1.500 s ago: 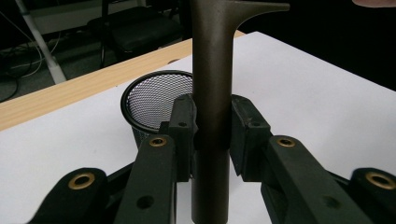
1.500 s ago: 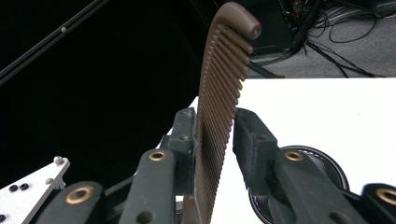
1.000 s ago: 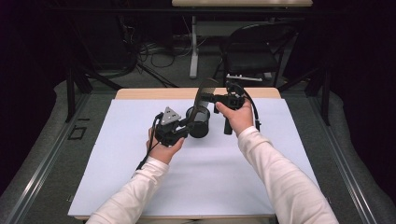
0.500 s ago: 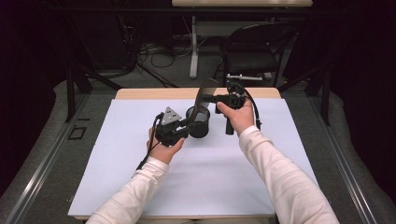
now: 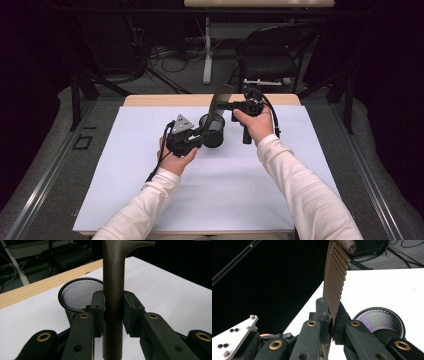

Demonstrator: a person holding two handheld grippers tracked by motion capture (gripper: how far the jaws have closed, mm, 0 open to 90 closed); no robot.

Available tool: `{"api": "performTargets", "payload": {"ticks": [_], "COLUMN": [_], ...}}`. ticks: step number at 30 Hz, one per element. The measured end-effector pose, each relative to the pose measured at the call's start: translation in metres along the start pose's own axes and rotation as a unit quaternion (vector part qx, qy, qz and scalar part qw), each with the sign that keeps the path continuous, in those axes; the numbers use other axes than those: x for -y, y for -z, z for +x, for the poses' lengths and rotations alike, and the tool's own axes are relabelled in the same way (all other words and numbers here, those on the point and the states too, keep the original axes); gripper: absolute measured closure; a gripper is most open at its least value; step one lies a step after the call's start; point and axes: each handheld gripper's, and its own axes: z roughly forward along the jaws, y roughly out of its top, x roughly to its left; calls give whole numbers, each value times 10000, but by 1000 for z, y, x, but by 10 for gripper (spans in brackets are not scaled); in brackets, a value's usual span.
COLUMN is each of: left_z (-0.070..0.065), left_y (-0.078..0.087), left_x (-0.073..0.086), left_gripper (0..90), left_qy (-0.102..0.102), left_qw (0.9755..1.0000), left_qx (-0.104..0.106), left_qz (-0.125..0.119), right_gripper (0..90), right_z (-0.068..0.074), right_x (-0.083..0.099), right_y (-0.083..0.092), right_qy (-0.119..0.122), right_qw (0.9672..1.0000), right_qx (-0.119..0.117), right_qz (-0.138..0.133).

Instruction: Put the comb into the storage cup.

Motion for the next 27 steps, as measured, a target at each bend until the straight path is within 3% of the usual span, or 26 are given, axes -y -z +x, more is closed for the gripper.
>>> {"api": "performTargets", "payload": {"ticks": [12, 27], "left_z": [0, 0], "left_y": [0, 1], "left_x": [1, 0], "left_gripper": [726, 721], "left_qy": [-27, -43], "left_qw": [10000, 9999], "left_qx": [-17, -87], "left_qz": [7, -60], "right_gripper": [867, 870], "right_z": [1, 4], "right_x": [1, 1], "right_y": [0, -1], "right_qy": [148, 145], "right_qw": [9999, 9999], "right_qx": [-34, -31], "right_qz": [-5, -85]}}
